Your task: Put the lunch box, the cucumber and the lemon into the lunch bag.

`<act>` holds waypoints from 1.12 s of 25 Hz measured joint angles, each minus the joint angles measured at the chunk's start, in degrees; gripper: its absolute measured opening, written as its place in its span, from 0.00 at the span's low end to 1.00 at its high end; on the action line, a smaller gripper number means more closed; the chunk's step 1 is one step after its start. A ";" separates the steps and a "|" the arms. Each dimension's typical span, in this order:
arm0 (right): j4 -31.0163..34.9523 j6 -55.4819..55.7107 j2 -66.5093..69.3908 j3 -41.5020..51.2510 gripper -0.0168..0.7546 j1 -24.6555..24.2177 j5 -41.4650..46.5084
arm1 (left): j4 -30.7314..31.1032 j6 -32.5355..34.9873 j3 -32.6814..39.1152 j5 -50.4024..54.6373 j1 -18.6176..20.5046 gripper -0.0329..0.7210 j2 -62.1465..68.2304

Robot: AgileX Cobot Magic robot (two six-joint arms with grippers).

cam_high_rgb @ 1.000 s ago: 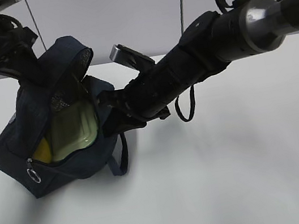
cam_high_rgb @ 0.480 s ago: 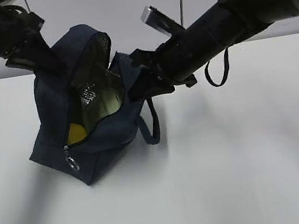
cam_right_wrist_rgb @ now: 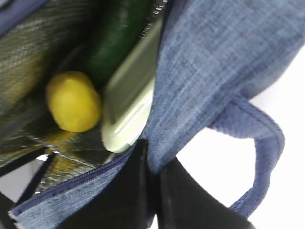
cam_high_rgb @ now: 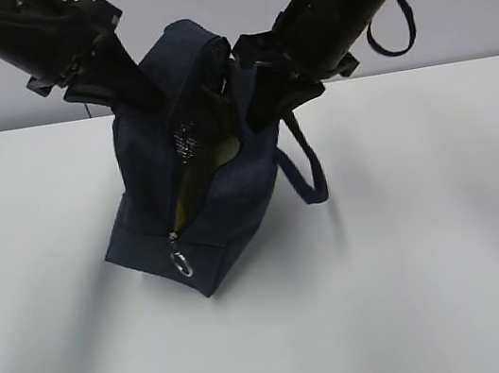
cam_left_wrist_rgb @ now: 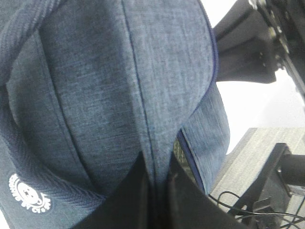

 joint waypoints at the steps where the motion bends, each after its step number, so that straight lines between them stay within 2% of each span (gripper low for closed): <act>1: -2.47 1.18 -0.08 -0.93 0.02 0.00 1.19 | -0.64 0.00 0.00 -0.11 -0.45 0.05 0.04; 4: -9.50 3.90 -0.13 -2.61 0.02 -0.24 3.95 | -2.89 0.00 0.00 -0.23 -1.45 0.05 0.25; 7: -11.87 4.83 -0.13 -2.70 0.02 -0.87 4.78 | -5.63 0.00 0.00 -0.43 -2.10 0.05 0.36; 16: -12.83 4.95 -0.32 -2.75 0.02 -3.89 5.24 | -7.01 0.00 0.00 -4.84 -6.02 0.05 0.70; 24: -12.78 3.69 -1.90 -2.75 0.02 -5.92 5.38 | -7.80 0.00 0.00 -8.60 -7.31 0.05 3.06; 28: -12.78 3.22 -2.39 -2.75 0.02 -7.17 5.59 | -8.24 0.00 0.00 -10.59 -9.19 0.05 4.45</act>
